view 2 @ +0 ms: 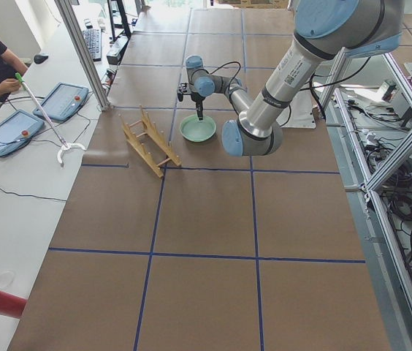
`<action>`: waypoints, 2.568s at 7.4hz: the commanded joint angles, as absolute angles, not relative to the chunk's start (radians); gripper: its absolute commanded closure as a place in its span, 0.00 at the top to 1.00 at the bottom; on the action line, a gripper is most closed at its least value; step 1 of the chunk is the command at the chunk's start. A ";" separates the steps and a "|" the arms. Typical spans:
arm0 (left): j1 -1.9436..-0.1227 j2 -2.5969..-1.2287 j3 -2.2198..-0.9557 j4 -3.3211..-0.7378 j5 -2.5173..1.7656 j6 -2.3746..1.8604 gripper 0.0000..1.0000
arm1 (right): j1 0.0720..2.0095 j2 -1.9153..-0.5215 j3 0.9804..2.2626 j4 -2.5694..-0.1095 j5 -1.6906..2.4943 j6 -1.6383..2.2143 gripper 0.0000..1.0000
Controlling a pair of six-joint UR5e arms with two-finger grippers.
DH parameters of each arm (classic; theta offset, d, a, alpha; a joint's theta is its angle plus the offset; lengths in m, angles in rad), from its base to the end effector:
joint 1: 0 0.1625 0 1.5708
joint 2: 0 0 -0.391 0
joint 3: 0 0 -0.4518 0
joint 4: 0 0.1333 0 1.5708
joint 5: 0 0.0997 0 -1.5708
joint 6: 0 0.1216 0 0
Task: Place plate on rack
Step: 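Close the left gripper on the plate rim and lift it, then carry the plate upright with the left gripper above the wooden rack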
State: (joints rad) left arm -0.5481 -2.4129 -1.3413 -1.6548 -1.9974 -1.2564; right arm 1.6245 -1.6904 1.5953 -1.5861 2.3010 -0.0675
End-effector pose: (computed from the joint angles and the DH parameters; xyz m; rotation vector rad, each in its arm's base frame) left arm 0.6471 -0.4923 0.1840 -0.0849 0.7935 -0.0726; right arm 0.0785 -0.4887 0.6946 -0.0611 -0.7345 0.0271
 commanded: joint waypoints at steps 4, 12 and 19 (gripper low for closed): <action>-0.548 -2.417 -1.351 -1.605 -1.999 -1.258 0.00 | 1.624 -1.690 1.595 -1.586 2.301 -0.067 1.00; -0.843 -2.351 -1.715 -1.864 -1.942 -1.537 0.00 | 1.624 -1.689 1.595 -1.586 2.301 -0.067 1.00; -1.026 -2.203 -1.436 -2.937 -1.764 -1.907 0.00 | 1.624 -1.690 1.595 -1.586 2.301 -0.067 1.00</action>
